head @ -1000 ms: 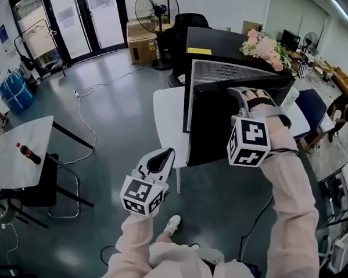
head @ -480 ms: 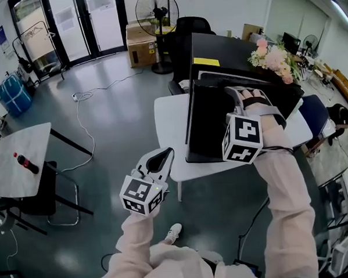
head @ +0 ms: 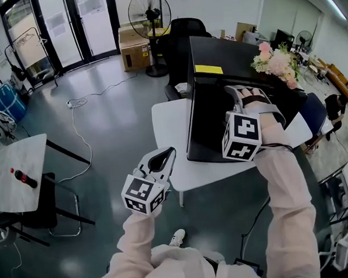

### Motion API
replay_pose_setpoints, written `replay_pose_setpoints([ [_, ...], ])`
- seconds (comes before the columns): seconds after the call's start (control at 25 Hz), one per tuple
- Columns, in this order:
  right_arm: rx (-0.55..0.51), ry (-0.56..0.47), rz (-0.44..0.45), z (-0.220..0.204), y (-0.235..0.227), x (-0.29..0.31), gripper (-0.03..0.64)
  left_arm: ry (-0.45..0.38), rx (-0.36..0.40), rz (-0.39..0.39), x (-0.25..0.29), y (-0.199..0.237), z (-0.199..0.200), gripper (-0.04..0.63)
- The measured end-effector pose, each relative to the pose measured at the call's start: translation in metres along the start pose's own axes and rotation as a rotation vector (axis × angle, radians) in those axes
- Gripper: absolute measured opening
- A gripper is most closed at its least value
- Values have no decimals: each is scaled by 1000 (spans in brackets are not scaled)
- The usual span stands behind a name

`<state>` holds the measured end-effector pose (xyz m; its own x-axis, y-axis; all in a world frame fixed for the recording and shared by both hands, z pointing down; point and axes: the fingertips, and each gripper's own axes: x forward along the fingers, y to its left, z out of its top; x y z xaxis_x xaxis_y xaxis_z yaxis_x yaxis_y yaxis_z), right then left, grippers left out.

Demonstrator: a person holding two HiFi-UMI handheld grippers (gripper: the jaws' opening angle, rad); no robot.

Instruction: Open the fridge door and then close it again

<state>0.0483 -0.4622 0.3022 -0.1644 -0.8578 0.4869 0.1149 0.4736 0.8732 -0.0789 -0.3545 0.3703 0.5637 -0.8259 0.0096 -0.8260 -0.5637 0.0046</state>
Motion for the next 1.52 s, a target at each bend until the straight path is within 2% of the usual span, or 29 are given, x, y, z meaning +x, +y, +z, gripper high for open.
replay_pose_setpoints([
  [0.28,9,12,-21,0,-4,7,359,1,10,-46,17,21,1,12],
  [0.64,2,39,-52,-2,-5,10,370,-16,9,-121,29,22,3,12],
  [0.96,19,47,-20,-3,-3,3,368,-18,0,-157,28,23,0,12],
  [1.16,72,-38,-38,7,-8,-23,368,-27,-12,-174,31,24,0,11],
  [1.4,170,-154,-147,17,-22,-61,356,-21,-15,-220,39,15,-5,12],
  [1.52,263,-199,-205,10,-23,-72,312,-25,-18,-234,44,11,-4,12],
])
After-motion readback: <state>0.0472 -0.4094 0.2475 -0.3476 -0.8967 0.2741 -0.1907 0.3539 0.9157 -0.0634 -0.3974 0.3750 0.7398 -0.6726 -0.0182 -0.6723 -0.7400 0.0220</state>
